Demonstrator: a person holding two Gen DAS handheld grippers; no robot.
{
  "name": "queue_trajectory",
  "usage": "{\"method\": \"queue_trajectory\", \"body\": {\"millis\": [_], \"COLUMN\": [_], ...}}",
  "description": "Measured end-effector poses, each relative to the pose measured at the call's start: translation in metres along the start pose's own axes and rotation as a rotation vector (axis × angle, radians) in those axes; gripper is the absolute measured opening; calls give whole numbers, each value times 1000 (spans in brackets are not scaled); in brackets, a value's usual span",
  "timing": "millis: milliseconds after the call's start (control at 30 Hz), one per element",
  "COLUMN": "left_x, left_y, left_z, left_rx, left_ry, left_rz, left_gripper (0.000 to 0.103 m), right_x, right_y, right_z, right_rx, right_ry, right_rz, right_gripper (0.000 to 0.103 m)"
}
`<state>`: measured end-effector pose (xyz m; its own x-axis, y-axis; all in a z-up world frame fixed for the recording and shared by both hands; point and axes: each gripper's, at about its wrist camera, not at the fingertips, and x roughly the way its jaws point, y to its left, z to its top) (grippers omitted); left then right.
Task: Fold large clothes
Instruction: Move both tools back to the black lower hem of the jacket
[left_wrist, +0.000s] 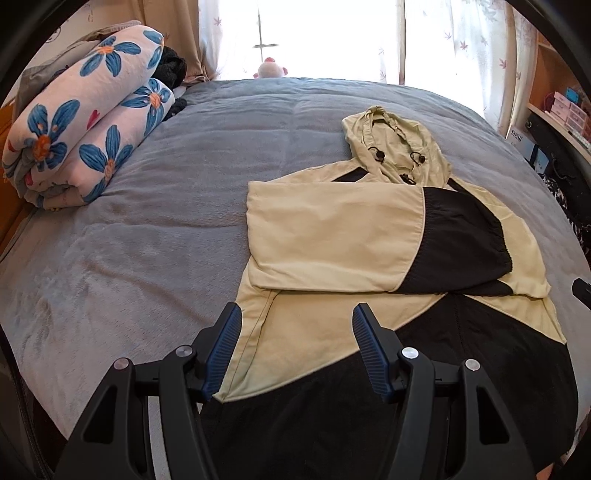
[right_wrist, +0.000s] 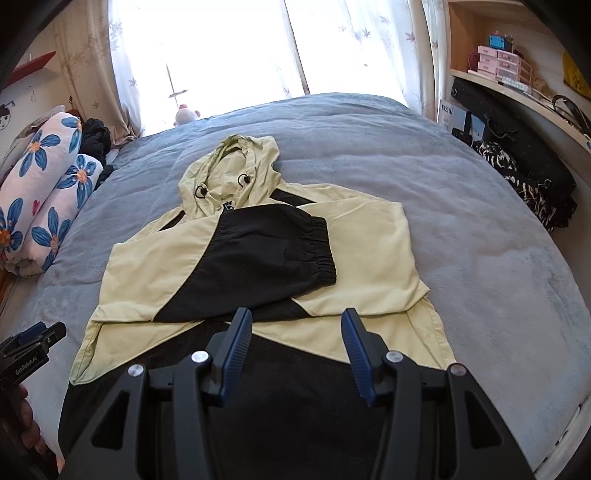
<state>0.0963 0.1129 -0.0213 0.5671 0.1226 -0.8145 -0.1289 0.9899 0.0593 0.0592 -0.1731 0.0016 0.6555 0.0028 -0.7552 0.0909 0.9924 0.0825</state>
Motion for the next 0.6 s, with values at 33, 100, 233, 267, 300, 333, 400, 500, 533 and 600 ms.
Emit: {"method": "queue_trajectory", "body": {"millis": [33,100,233,267,300,333,400,500,533,600], "left_x": [-4,-12,-31,-35,-40,-45,-55,-71,-75,-85], "left_y": [1,4,8,9,11,13,15,22,23,27], "left_z": [-1,-4,-11,-12,-14,-16,-19,-27,-30,-38], "left_rx": [-1,-13,-6,-4,-2,-1,-1,0,3,17], "left_ry": [-3,-14,-33,-37,-42,-46,-54,-64,-66,-67], "left_rz": [0,-7,-4,-4,-4,-5,-11,-21,-24,-23], "left_gripper": [61,61,62,62,62,62,62,66,67,67], "right_x": [-4,-14,-32,-36,-41,-46,-56,-70,-74,-79], "right_y": [0,-1,-3,-3,-4,-4,-7,-13,-15,-18], "right_z": [-1,-4,-11,-12,-14,-17,-22,-34,-38,-46], "right_rx": [-3,-3,-8,-10,-13,-16,-21,-27,-31,-41], "right_ry": [-6,-17,-36,-41,-46,-50,-61,-73,-76,-72], "right_rz": [-2,1,8,8,8,8,10,25,23,12], "right_gripper": [51,50,51,51,51,51,51,61,63,63]}}
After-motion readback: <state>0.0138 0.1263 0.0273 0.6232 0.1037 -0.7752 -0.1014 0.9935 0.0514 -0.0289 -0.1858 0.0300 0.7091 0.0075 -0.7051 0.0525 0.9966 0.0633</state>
